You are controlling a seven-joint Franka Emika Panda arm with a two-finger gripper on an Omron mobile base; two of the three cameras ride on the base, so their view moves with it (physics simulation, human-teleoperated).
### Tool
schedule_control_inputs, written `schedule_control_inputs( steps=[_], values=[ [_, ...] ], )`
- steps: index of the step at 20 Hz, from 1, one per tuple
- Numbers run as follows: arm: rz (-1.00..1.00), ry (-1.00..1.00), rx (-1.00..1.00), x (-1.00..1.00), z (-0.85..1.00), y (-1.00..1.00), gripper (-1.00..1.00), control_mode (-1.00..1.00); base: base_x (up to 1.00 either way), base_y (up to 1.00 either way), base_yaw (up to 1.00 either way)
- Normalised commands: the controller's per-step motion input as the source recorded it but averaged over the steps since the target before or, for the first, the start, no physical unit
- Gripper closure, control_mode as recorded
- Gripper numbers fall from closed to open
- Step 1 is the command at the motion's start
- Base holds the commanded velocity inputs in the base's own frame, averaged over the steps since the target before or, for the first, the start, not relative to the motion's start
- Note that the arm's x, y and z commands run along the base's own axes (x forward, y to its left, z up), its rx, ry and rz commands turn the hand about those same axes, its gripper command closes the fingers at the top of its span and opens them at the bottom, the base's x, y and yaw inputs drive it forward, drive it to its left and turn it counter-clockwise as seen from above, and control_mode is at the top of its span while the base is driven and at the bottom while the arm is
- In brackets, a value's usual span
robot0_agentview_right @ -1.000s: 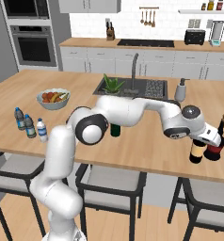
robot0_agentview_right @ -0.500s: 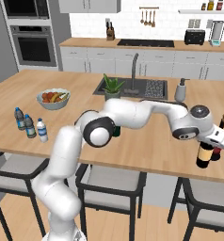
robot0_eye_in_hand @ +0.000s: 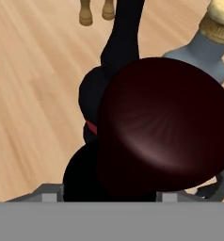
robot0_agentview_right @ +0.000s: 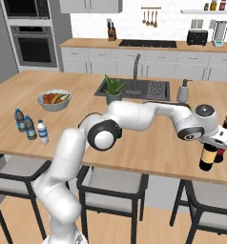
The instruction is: Move the plastic bottles in the middle to the plastics group, and the glass bottles in the middle to the glass group.
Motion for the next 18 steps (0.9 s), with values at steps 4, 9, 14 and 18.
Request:
schedule_control_inputs(
  steps=[4, 9, 14, 18],
  values=[
    [0.00, 0.00, 0.00, 0.09, 0.00, 0.00, 1.00, -1.00, 0.00, 0.00, 0.00],
    [0.00, 0.00, 0.00, 0.00, -0.07, 0.00, 1.00, -1.00, 0.00, 0.00, 0.00],
    [0.00, 0.00, 0.00, 0.00, -0.36, 0.00, 1.00, -1.00, 0.00, 0.00, 0.00],
    [0.00, 0.00, 0.00, 0.00, -0.26, 0.00, 1.00, -1.00, 0.00, 0.00, 0.00]
  ],
)
